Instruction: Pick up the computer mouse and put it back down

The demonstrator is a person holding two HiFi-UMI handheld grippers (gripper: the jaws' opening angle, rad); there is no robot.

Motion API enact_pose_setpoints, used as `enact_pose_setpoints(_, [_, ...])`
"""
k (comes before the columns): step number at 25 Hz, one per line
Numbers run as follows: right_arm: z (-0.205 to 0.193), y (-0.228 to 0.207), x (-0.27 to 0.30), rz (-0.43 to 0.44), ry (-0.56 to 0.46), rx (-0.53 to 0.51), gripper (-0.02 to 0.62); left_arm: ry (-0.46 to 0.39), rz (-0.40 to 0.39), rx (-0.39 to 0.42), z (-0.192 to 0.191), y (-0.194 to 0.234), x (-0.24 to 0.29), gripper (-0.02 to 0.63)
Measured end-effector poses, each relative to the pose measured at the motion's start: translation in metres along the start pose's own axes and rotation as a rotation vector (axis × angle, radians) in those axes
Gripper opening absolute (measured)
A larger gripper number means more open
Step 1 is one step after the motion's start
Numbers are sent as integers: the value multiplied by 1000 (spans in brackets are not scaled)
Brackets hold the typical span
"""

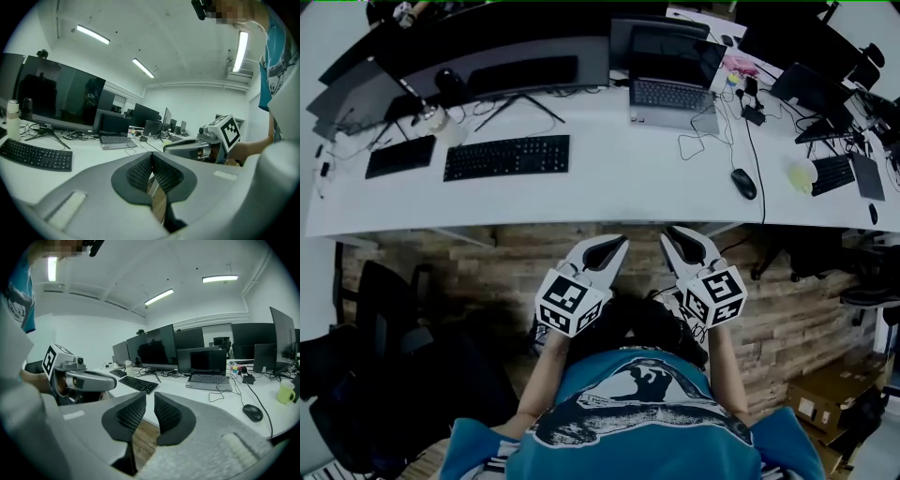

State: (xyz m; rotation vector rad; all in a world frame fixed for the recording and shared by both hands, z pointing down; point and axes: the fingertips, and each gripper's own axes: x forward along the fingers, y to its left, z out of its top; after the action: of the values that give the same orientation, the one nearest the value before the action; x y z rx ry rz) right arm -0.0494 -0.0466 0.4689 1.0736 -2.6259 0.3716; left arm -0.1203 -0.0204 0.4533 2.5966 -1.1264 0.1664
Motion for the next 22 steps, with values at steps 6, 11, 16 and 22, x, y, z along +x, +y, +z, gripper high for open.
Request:
enact_pose_setpoints(6, [-4,0,-10,8,6,-4,4,4,-3,5,0,-11,7,18])
enact_pose_setpoints(11, [-10,-6,-23,21,8,-4,-8,7,4,8,1,-26,16,18])
enact_pose_setpoints(16, [-9,-11,-39,45,5,-12,0,12,21,6,3,-41,25,18])
enact_pose_setpoints(22, [-11,-18,-56,60,5,-20,0,22,41,15,4,-55,33,18])
